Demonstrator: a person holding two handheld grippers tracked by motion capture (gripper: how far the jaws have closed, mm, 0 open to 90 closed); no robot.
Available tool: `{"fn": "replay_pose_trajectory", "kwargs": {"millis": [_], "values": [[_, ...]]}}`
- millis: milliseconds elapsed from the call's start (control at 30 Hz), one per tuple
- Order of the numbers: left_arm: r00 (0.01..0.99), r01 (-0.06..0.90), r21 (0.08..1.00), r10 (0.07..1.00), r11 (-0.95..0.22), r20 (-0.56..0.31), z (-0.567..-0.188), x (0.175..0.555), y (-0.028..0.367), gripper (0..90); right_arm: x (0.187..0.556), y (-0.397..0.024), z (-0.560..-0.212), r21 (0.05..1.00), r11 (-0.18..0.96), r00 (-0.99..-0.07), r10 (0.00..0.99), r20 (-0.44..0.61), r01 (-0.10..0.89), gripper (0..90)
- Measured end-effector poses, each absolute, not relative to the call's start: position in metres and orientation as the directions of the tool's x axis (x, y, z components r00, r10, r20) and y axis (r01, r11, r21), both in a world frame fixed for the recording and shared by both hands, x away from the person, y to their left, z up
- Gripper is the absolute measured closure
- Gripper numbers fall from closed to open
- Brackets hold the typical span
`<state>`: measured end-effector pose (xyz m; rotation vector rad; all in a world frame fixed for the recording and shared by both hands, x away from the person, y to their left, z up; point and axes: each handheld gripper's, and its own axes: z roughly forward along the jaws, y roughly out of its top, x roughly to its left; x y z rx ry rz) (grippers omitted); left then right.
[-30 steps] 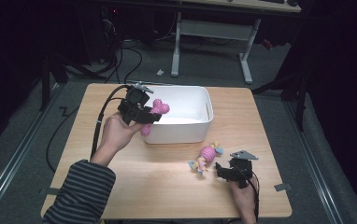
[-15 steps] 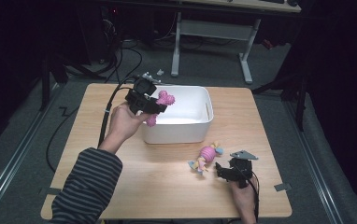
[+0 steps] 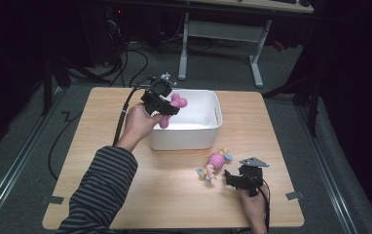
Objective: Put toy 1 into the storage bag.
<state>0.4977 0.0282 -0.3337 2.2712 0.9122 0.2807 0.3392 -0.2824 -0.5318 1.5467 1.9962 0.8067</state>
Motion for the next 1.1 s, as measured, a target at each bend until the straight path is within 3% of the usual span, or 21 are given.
{"fn": "replay_pose_trajectory", "kwargs": {"millis": [467,1100], "values": [[0.692,0.572,0.637,0.722,-0.518,-0.034,-0.350,0.516,0.024,59.0,0.339,-0.282,-0.532,0.706,0.186,-0.243,0.970,-0.020,0.683,15.5],[0.701,0.582,0.584,0.713,-0.565,-0.008,-0.370,0.522,0.014,58.4,0.339,-0.282,-0.532,0.706,0.189,-0.246,0.969,-0.022,0.683,15.5]]}}
